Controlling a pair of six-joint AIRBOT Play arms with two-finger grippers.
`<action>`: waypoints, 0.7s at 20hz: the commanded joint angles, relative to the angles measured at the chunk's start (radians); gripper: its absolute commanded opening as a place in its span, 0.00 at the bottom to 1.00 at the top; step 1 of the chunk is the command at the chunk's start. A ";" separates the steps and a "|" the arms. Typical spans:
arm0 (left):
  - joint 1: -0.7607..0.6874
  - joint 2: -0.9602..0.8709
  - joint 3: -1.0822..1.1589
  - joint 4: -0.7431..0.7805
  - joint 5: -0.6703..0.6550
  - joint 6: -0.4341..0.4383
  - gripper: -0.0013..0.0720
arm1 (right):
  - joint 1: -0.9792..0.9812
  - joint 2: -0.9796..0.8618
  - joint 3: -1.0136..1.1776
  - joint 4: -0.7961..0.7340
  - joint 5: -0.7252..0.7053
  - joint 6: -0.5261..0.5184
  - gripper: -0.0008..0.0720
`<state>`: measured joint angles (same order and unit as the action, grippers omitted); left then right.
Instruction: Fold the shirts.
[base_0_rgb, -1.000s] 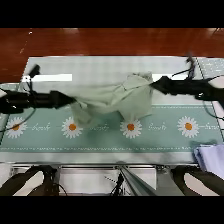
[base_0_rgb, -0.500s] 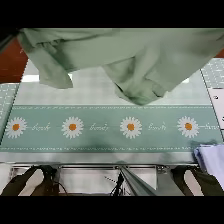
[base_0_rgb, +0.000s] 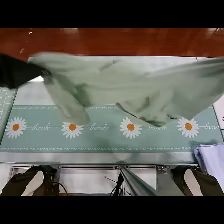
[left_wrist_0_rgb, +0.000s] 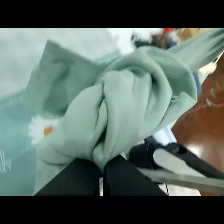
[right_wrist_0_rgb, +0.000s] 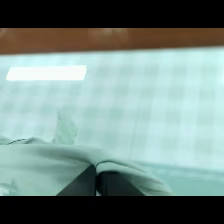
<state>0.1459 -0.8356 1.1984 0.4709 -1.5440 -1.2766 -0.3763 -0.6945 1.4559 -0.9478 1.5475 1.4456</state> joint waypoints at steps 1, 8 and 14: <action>-0.167 0.004 -0.253 0.121 0.121 -0.018 0.06 | 0.024 -0.003 -0.197 -0.010 0.029 0.012 0.05; -0.221 -0.111 -0.567 0.134 0.262 0.101 0.06 | 0.257 -0.024 -0.585 -0.243 -0.270 0.023 0.05; -0.220 -0.339 -0.578 0.132 0.401 0.139 0.06 | 0.340 -0.226 -0.608 -0.205 -0.473 0.056 0.05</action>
<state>-0.0731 -1.0786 0.6369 0.5991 -1.2324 -1.1606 -0.0761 -0.8341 0.8696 -1.1618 1.1862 1.4899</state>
